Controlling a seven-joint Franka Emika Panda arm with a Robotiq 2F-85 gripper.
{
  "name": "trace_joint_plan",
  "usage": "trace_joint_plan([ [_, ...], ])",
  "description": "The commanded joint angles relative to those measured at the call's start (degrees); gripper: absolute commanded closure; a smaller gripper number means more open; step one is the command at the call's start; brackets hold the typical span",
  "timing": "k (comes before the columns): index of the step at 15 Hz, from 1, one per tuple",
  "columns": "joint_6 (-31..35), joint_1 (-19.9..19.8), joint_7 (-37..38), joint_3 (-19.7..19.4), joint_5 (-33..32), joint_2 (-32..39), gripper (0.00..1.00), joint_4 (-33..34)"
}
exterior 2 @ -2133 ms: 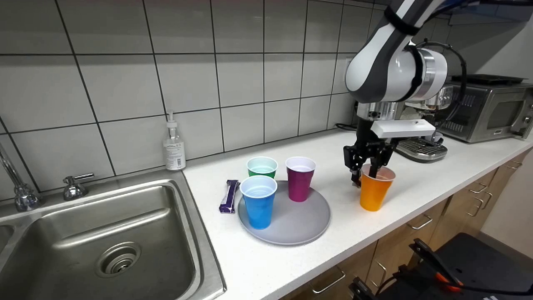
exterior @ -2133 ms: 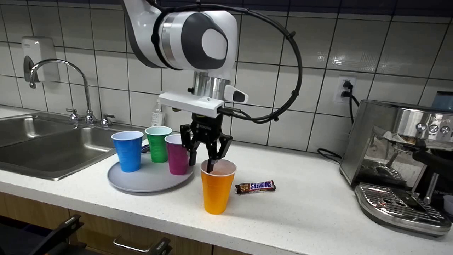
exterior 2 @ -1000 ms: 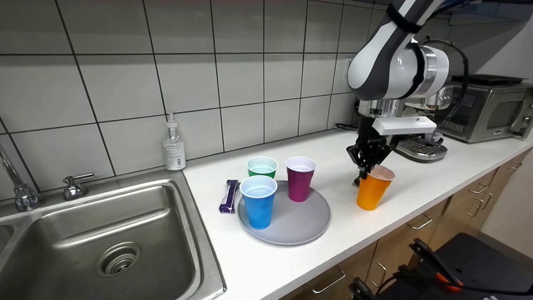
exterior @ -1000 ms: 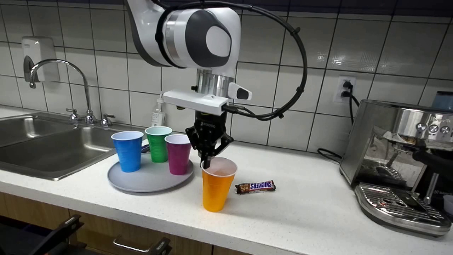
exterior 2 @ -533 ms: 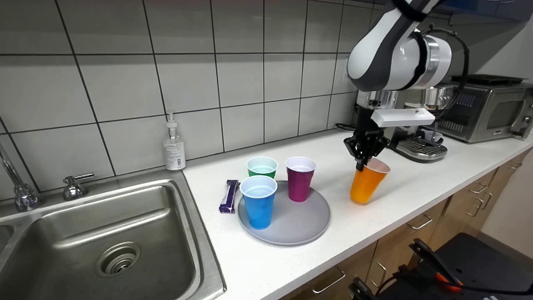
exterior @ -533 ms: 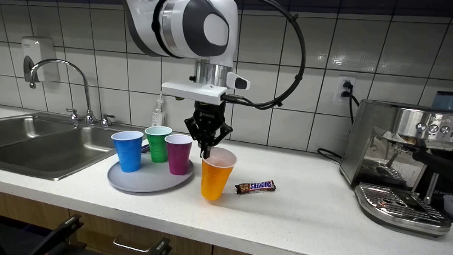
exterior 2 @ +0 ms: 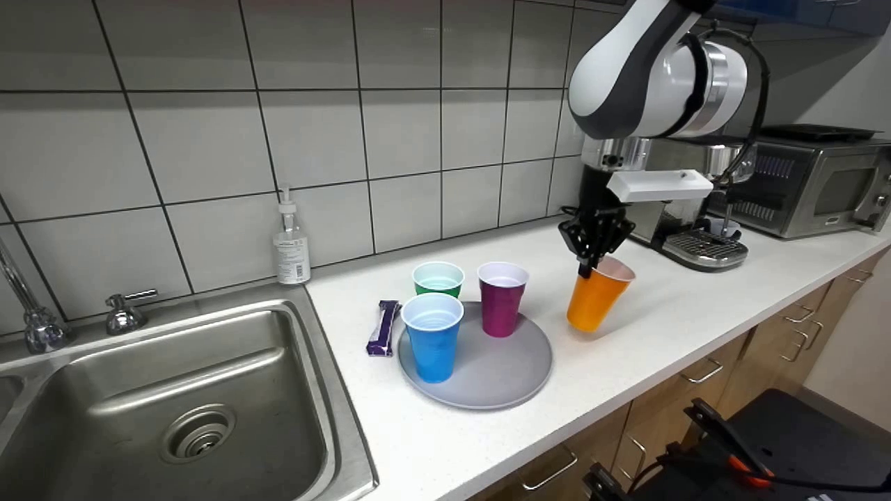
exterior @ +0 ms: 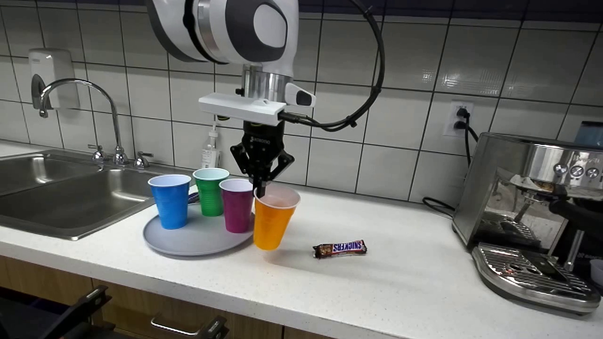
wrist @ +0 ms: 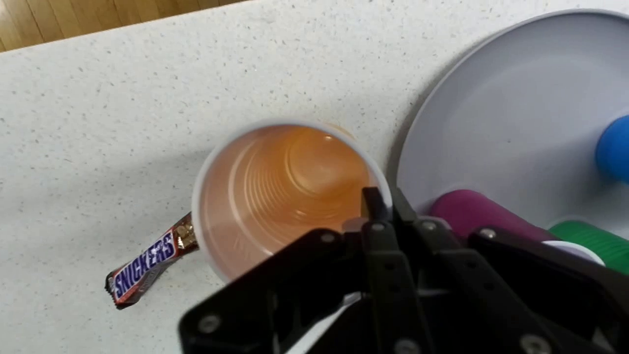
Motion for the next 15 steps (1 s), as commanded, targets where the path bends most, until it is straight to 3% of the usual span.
trace_joint_plan([
  [1, -1.9, 1.3, -3.2, 1.2, 2.0, -3.5, 0.99, -1.6],
  [15, -4.1, 7.1, -8.0, 3.0, 5.5, -8.4, 0.99, -5.4],
])
